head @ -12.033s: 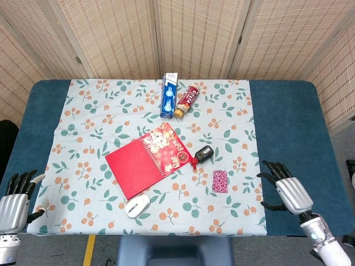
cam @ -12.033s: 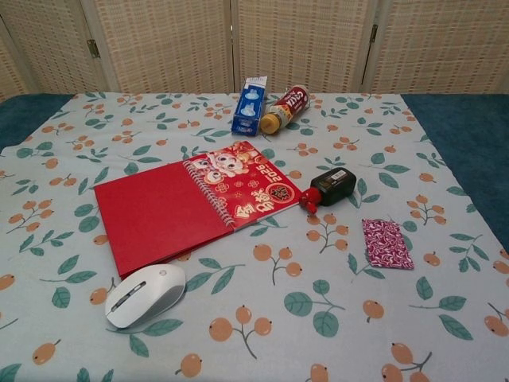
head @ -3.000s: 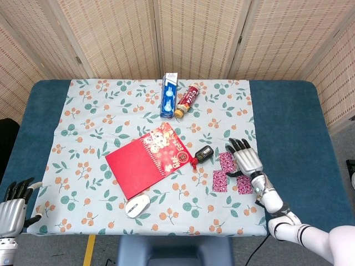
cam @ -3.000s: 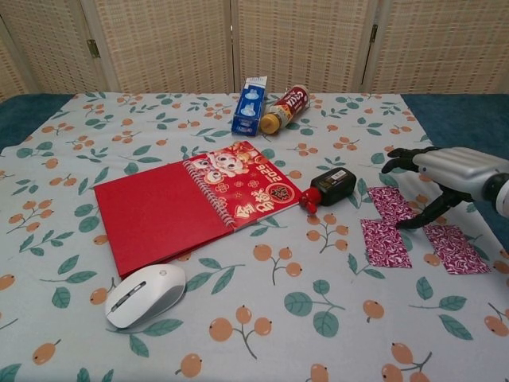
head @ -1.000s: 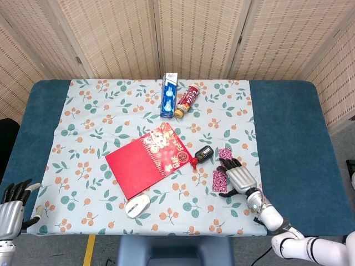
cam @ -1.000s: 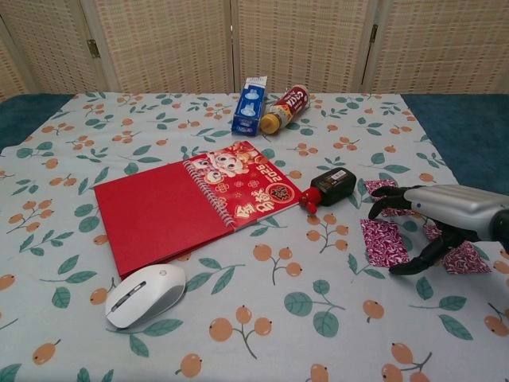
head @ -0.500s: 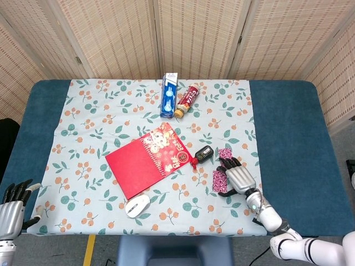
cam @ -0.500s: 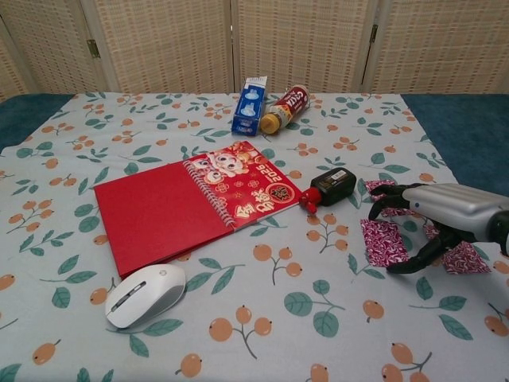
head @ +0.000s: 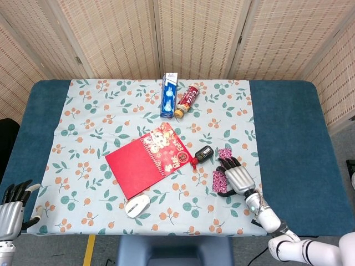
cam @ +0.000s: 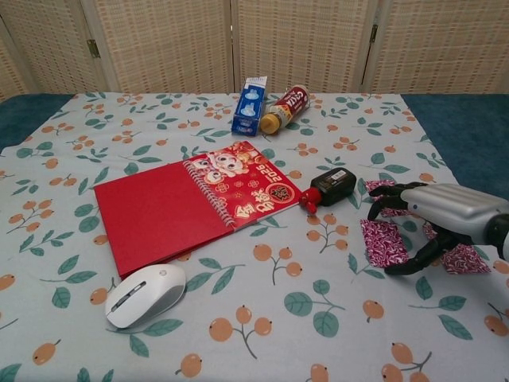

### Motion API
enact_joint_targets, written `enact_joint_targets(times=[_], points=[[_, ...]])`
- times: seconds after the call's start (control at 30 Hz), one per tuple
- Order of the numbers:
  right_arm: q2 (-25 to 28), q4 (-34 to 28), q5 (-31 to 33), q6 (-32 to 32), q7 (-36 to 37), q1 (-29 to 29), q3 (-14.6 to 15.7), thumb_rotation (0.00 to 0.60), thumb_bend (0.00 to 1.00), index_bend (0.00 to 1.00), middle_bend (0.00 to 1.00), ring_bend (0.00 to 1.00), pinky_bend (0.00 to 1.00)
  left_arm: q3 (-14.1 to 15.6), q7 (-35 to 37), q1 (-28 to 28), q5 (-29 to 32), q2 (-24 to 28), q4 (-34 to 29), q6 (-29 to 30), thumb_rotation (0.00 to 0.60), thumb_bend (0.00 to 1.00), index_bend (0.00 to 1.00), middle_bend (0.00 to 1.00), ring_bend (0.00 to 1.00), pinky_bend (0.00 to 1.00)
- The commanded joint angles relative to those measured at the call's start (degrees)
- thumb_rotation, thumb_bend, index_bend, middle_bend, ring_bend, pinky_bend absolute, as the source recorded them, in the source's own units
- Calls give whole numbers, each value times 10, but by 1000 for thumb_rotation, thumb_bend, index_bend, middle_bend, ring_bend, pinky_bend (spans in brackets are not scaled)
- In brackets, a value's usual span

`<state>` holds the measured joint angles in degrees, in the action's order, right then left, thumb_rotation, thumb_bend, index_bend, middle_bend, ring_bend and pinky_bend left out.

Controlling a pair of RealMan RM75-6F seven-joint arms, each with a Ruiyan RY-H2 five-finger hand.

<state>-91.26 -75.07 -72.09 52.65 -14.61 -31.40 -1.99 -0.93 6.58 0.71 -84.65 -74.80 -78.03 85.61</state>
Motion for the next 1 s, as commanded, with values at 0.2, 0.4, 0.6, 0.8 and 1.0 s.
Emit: enact_joint_targets(times=[0.2,0.4,0.6,0.8,1.0], points=[[-5,4,1,5,-3,4,-2,545,205,272,95,0,0,0,2,0,-1,0,2,0,600,434,234,134,127,0],[8,-10,-5,15,4,8,-6,546,205,274,95,0,0,-1,2,-1,-1,1,1,2,600,434,234,134,127,0],[32,-36,-10,28,16,15,-7,548,206,274,96,0,0,-1,-2,-1,-3,3,-4,4,600,434,234,134,127,0],[55,-61,-12,40,34,27,-8,549,205,274,96,0,0,-1,-8,0,-5,6,-11,4,600,434,233,134,127,0],[80,-75,-12,55,61,52,4,548,205,274,96,0,0,0,-11,1,-4,6,-13,2,600,434,233,134,127,0]])
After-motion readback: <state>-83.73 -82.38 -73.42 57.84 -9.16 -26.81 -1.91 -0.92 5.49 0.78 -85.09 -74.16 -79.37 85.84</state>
